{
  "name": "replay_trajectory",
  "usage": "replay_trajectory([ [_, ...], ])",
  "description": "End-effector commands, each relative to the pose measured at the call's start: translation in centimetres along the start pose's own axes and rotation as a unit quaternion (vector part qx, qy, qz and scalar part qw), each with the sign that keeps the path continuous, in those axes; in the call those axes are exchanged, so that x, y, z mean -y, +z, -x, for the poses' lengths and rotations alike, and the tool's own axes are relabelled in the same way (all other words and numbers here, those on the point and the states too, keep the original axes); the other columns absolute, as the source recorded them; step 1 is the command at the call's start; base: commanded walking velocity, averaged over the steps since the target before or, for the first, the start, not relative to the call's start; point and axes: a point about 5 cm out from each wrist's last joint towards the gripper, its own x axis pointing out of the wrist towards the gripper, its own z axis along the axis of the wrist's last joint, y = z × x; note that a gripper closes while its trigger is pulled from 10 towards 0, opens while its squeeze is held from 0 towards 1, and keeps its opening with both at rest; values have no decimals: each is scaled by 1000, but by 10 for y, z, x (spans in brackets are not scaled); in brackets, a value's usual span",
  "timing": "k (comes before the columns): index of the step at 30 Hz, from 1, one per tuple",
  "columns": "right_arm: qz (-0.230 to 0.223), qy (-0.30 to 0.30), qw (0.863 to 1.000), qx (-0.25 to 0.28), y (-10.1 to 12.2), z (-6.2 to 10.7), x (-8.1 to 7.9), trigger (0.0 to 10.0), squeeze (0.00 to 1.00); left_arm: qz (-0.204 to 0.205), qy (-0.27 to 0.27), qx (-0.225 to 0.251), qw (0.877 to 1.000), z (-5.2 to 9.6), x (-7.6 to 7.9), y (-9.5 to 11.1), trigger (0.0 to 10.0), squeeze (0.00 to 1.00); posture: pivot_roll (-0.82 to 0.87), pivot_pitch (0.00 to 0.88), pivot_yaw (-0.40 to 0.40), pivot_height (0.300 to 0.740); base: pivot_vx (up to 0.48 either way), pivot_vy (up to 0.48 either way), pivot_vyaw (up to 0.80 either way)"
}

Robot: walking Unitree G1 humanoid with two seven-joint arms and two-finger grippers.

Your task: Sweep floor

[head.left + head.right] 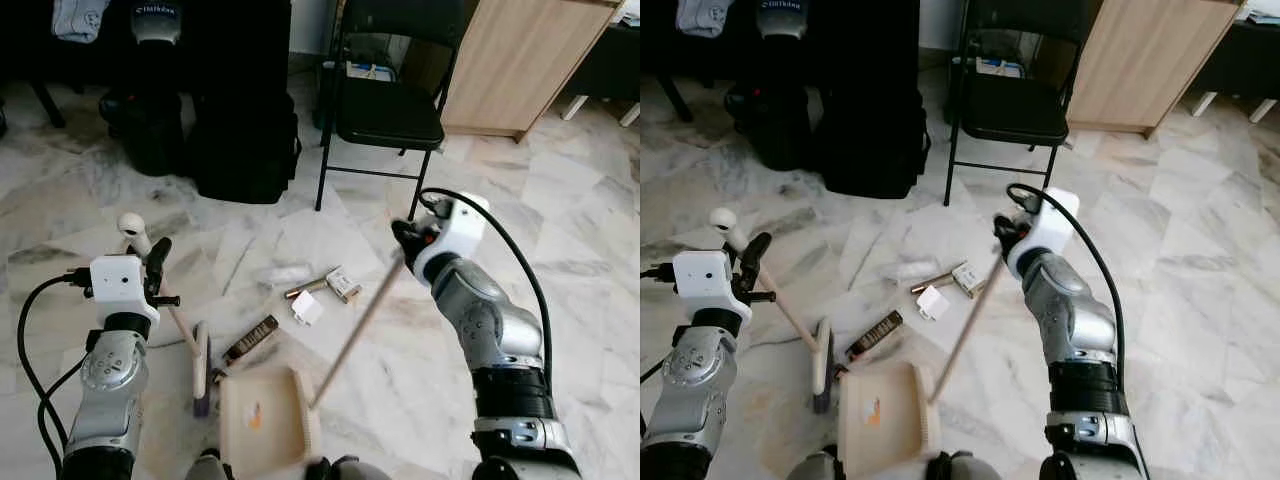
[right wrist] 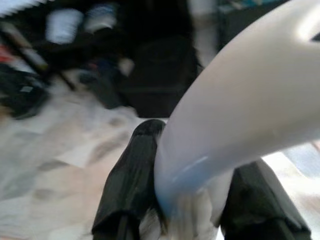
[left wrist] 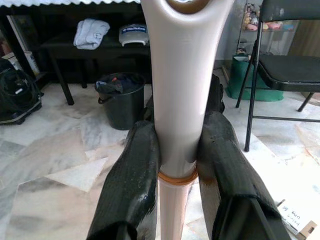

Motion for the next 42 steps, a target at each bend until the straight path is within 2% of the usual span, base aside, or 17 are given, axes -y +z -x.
replay_trajectory([
  [1,3,29,999,26,9,2,-4,10000,0,-4,-5,2,1000,1,2,0,10000,0,-38,170,-103,740,0,0,0],
  [4,37,29,999,1,-1,1,2,10000,0,-2,-6,1,1000,1,5,0,10000,0,-35,171,-103,740,0,0,0],
  [7,77,10,997,1,-6,1,13,10000,0,0,-8,0,1000,2,7,-1,10000,0,-37,175,-102,740,0,0,0],
  [18,167,-38,985,13,-14,5,31,10000,0,6,-10,-6,1000,8,9,-4,10000,0,-40,204,-91,740,0,0,0],
  [20,189,-54,980,18,-17,6,36,10000,0,6,-11,-9,1000,11,10,-6,10000,0,-39,214,-88,740,0,0,0],
  [24,191,-67,979,34,-17,6,40,10000,0,6,-10,-13,1000,15,9,-7,10000,0,-39,233,-84,740,0,0,0],
  [26,214,-62,973,58,-16,5,41,10000,0,6,-13,-16,1000,19,9,-9,10000,0,-40,252,-82,740,0,0,0],
  [34,209,-72,973,70,-23,4,48,10000,0,3,-15,-13,1000,23,9,-6,10000,0,-42,295,-77,740,0,0,0],
  [39,170,-79,979,77,-31,2,53,10000,0,-2,-23,-3,1000,20,10,1,10000,0,-25,326,-69,740,0,0,0],
  [42,162,-81,980,84,-33,2,55,10000,0,-4,-23,1,1000,21,8,5,10000,0,-22,337,-65,740,0,0,0],
])
